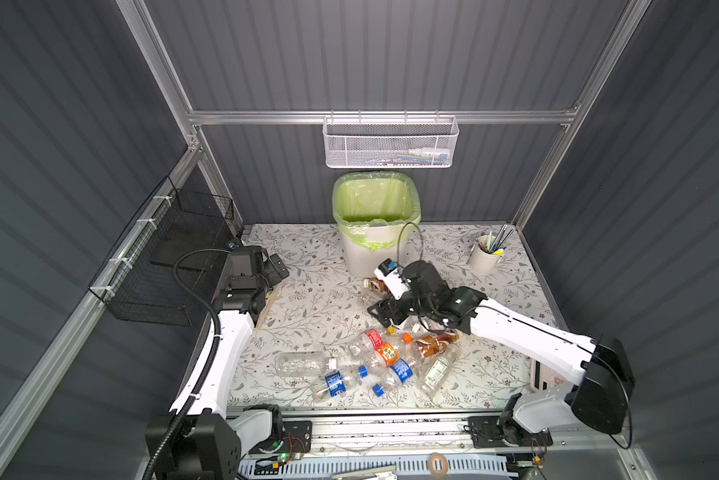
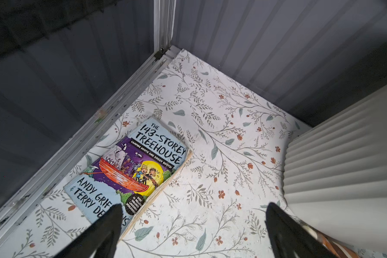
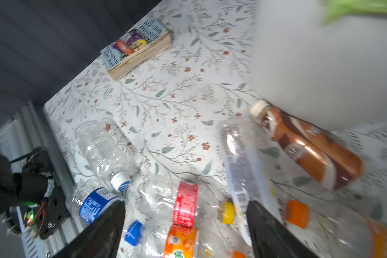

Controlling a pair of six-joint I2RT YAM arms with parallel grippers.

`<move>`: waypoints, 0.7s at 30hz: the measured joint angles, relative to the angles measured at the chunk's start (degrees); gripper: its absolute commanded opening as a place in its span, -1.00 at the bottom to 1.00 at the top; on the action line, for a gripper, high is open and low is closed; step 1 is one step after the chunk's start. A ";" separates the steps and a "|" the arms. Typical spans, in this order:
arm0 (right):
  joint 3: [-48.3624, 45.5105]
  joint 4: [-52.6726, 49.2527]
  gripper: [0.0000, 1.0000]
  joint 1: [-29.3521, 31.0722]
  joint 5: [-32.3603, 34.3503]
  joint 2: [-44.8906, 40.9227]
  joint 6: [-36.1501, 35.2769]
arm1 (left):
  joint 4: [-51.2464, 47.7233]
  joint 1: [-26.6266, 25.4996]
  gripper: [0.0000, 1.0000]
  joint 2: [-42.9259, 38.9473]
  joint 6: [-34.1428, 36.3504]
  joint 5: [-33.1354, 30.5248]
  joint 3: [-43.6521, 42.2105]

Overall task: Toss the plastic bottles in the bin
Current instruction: 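Withdraw the left arm while the right gripper reaches across to the blue-label bottle, then close the right gripper on the clear blue-label bottle nearest the robot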

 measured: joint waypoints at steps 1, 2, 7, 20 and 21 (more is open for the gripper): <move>1.81 -0.90 0.59 1.92 -0.33 2.14 -1.99 | 0.00 0.59 0.99 0.28 -0.17 0.68 -0.04; 3.54 -1.88 0.56 3.58 -0.87 4.22 -3.89 | 0.02 1.07 0.99 0.39 -0.26 1.25 -0.13; 9.07 -6.23 0.40 9.22 -2.91 11.43 -10.95 | 0.00 2.32 0.99 0.44 -0.57 3.13 -0.74; 16.50 -17.00 0.42 19.82 -3.91 21.57 -22.56 | -0.02 2.45 0.99 0.31 -0.83 4.92 -1.33; 16.87 -17.31 0.42 20.13 -3.85 22.12 -22.93 | -0.02 2.45 0.99 0.28 -0.83 5.03 -1.44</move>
